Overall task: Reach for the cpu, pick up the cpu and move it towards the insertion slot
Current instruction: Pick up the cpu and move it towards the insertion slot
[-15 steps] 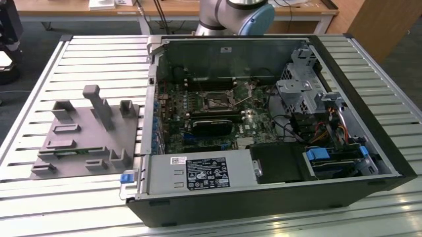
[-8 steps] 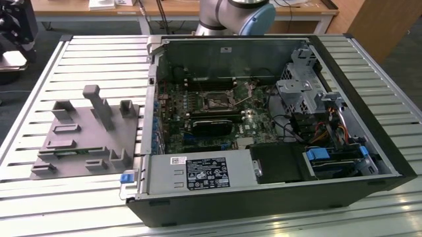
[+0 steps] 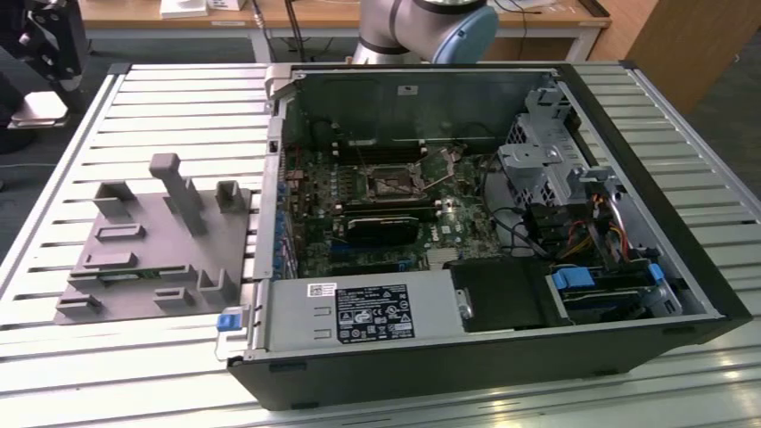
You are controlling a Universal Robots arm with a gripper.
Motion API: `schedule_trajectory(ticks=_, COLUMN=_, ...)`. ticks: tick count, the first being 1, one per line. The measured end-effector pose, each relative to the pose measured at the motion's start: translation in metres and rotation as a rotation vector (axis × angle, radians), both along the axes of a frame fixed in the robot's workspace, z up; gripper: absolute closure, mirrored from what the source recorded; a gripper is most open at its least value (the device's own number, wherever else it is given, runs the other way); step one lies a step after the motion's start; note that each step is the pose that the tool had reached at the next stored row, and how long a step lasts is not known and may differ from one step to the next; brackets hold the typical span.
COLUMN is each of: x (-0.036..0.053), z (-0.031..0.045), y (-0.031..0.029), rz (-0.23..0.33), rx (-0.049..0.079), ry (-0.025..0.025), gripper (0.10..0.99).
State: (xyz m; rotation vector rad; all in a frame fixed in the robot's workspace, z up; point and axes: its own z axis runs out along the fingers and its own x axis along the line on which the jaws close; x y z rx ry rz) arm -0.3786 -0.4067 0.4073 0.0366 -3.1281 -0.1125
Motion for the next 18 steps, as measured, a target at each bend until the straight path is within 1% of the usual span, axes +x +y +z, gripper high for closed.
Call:
schedule_trajectory(ticks=7, x=0.0162, z=0.0, y=0.0, rz=0.0, rx=0.0, ry=0.0, gripper=0.545)
schedule_trajectory(ticks=13, x=0.0354, z=0.0, y=0.0, rz=0.0, rx=0.0, ry=0.0, gripper=0.545)
schedule_trajectory(ticks=18, x=0.0531, z=0.0001, y=0.0, rz=0.0, rx=0.0, ry=0.0001, gripper=0.545)
